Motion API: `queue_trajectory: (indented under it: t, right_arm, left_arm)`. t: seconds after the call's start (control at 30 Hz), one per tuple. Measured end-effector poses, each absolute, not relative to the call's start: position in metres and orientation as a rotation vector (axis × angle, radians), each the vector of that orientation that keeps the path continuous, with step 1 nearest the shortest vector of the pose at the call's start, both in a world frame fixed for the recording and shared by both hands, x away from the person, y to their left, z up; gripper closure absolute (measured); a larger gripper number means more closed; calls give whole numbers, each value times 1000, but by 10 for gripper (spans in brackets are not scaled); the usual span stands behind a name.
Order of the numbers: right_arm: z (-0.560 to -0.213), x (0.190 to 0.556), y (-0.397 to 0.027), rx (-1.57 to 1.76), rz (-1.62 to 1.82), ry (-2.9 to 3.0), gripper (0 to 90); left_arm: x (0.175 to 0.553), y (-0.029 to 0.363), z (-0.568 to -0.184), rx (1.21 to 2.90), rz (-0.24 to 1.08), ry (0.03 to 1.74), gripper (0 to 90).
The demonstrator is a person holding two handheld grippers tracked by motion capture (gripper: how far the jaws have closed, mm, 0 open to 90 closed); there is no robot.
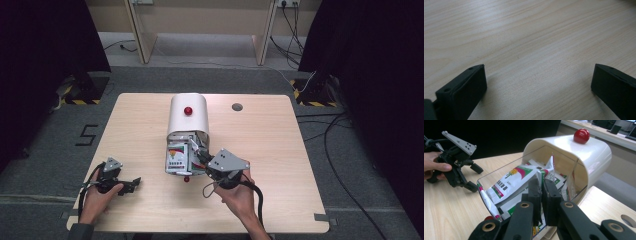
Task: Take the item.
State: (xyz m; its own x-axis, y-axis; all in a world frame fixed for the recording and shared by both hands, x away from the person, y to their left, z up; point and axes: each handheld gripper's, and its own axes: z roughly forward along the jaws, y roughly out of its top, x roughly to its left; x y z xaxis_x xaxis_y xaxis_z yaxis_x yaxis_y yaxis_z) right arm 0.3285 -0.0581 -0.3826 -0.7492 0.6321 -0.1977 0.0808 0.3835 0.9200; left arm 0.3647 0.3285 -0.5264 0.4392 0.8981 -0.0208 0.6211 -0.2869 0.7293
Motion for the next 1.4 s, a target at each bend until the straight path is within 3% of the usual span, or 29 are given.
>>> queue_trajectory:
  t: [0.8,1.4]
  right_arm:
    - [-367,319,-77,602,1473,2063,867]
    - [-364,310,-129,678,1443,2000,867]
  left_arm:
    - [365,328,-526,2018,526,1273,0]
    - [365,328,-526,2018,526,1273,0]
